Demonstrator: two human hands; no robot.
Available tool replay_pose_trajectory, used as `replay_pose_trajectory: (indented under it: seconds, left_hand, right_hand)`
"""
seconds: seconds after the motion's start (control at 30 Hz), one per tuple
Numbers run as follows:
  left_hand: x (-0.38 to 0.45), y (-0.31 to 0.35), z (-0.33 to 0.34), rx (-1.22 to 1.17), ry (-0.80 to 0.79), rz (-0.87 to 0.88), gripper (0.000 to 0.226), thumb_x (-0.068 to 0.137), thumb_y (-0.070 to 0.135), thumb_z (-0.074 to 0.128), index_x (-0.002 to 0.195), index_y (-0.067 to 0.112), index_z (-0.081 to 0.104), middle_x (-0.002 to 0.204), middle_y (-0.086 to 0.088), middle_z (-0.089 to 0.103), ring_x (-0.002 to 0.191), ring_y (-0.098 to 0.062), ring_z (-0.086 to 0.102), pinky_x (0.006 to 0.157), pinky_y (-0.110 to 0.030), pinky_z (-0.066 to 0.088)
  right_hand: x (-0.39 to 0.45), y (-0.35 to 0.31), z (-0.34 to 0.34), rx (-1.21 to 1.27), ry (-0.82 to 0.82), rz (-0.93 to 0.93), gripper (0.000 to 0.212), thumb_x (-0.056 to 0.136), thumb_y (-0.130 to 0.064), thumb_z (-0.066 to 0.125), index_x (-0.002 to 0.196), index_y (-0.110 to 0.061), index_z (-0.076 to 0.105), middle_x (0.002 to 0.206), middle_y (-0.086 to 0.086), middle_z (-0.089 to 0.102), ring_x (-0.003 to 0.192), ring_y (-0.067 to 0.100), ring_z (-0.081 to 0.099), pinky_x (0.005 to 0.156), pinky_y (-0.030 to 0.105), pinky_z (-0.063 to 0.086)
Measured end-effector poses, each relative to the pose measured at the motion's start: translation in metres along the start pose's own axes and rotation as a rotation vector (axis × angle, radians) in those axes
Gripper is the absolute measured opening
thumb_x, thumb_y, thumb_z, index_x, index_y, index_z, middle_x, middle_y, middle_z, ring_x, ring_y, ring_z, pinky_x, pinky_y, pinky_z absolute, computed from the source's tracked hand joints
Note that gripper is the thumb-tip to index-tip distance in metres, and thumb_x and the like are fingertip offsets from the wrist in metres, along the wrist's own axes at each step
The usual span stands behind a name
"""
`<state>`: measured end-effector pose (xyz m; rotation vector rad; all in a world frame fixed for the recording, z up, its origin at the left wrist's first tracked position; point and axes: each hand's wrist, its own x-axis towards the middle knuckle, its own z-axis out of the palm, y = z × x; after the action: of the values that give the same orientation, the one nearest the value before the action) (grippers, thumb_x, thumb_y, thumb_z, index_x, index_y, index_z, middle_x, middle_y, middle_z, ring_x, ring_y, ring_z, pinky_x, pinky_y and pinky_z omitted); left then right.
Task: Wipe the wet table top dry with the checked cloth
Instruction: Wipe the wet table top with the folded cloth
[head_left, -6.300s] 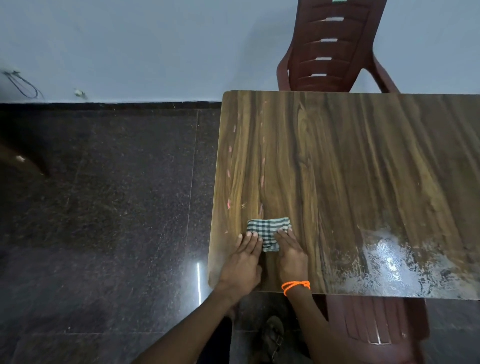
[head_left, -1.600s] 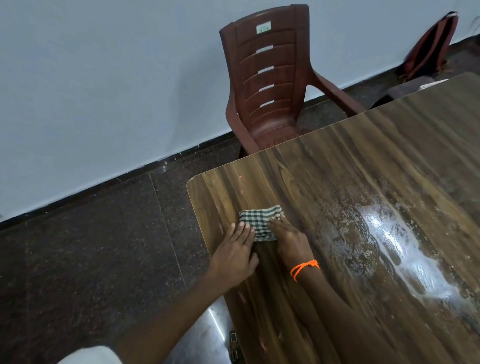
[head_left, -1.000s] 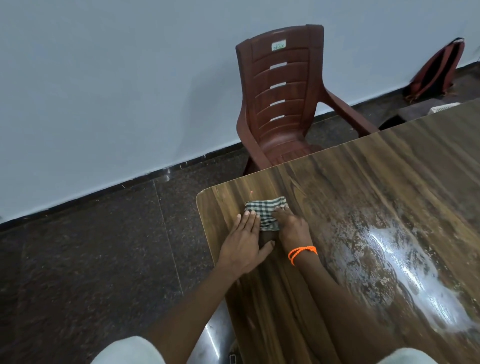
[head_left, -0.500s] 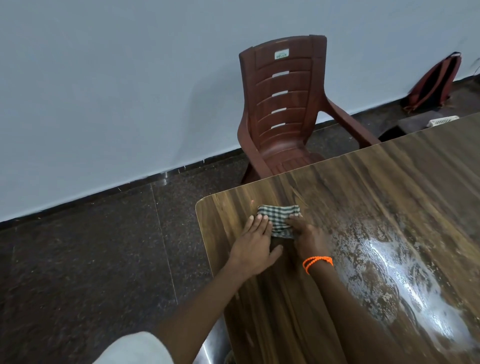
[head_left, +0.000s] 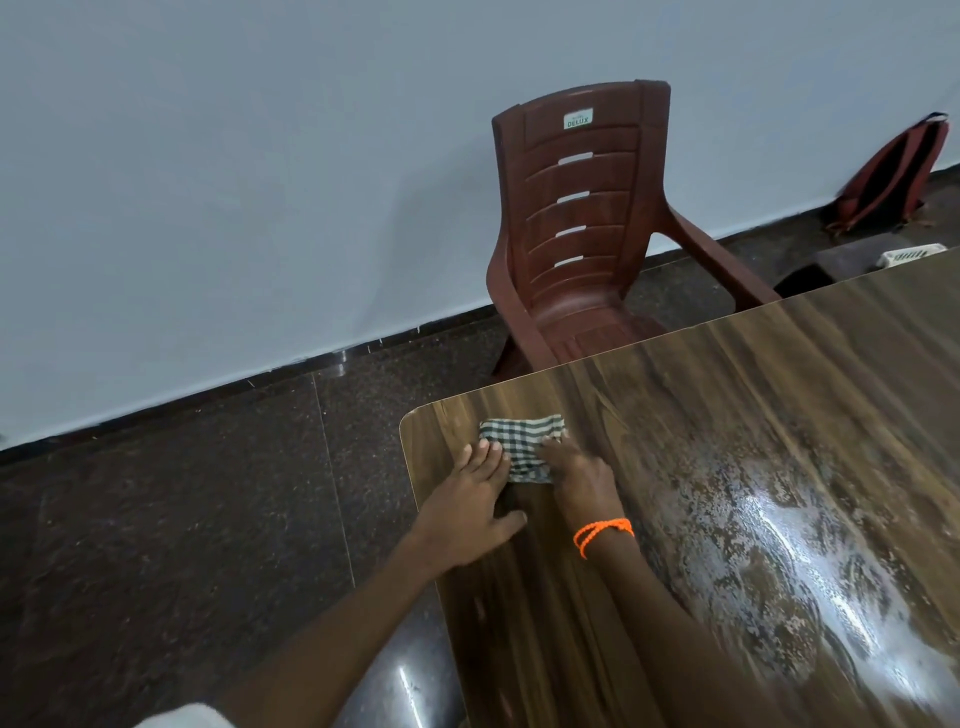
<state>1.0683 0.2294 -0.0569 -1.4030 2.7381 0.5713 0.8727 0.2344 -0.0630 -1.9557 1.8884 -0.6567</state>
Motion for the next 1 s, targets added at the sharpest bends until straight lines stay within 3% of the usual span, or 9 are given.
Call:
replay_pose_trajectory:
  seconds: [0.13,0.33,0.47,0.63,0.83,1.0]
  left_hand:
    - [0.009,0.014,0.007,-0.061,-0.018,0.025,0.085,0.092,0.062,0.034,0.156,0.008,0.015,0.164,-0.010,0.005,0.150,-0.017,-0.009,0.123,-0.036,-0.005]
    - [0.069,0.010,-0.012,0.015,0.004,-0.017,0.081,0.092,0.056,0.038,0.152,0.002,0.028,0.160,-0.018,0.021,0.150,-0.027,0.010,0.123,-0.042,0.003]
    - [0.083,-0.016,-0.031,0.078,0.027,-0.019,0.077,0.090,0.053,0.035,0.148,0.003,0.036,0.157,-0.016,0.031,0.148,-0.027,0.021,0.122,-0.044,0.008]
    - [0.068,-0.048,-0.037,0.040,0.020,-0.057,0.073,0.091,0.046,0.042,0.151,0.005,0.033,0.159,-0.014,0.026,0.149,-0.025,0.018,0.123,-0.042,0.007]
    - [0.039,-0.065,-0.031,0.023,0.068,-0.111,0.074,0.090,0.048,0.039,0.151,0.006,0.034,0.160,-0.014,0.025,0.149,-0.025,0.018,0.123,-0.040,0.005]
    - [0.008,-0.070,-0.025,-0.040,0.096,-0.166,0.074,0.090,0.048,0.039,0.152,0.007,0.032,0.161,-0.012,0.023,0.150,-0.023,0.011,0.123,-0.039,0.002]
  right_hand:
    - [-0.003,0.025,-0.003,0.015,0.073,0.082,0.046,0.070,0.012,0.066,0.104,-0.018,0.073,0.115,0.001,0.068,0.117,0.019,0.058,0.097,0.023,0.042]
    - [0.037,0.008,-0.012,0.029,0.198,0.216,0.040,0.069,0.010,0.061,0.099,-0.014,0.074,0.106,0.008,0.071,0.088,0.031,0.068,0.074,0.039,0.055]
    - [0.066,-0.001,0.000,-0.009,0.141,0.193,0.038,0.070,0.007,0.062,0.100,-0.013,0.073,0.106,0.009,0.071,0.092,0.032,0.067,0.075,0.036,0.052]
    - [0.082,-0.026,0.015,-0.090,0.051,0.168,0.035,0.077,0.001,0.056,0.101,-0.019,0.072,0.102,0.011,0.068,0.079,0.039,0.064,0.061,0.037,0.047]
    - [0.073,-0.050,0.032,-0.035,0.021,0.102,0.036,0.081,0.007,0.053,0.105,-0.014,0.071,0.118,0.007,0.066,0.107,0.034,0.061,0.075,0.042,0.052]
    - [0.057,-0.061,0.045,-0.043,-0.014,0.019,0.037,0.082,0.007,0.055,0.107,-0.014,0.071,0.120,0.004,0.066,0.120,0.028,0.055,0.077,0.037,0.052]
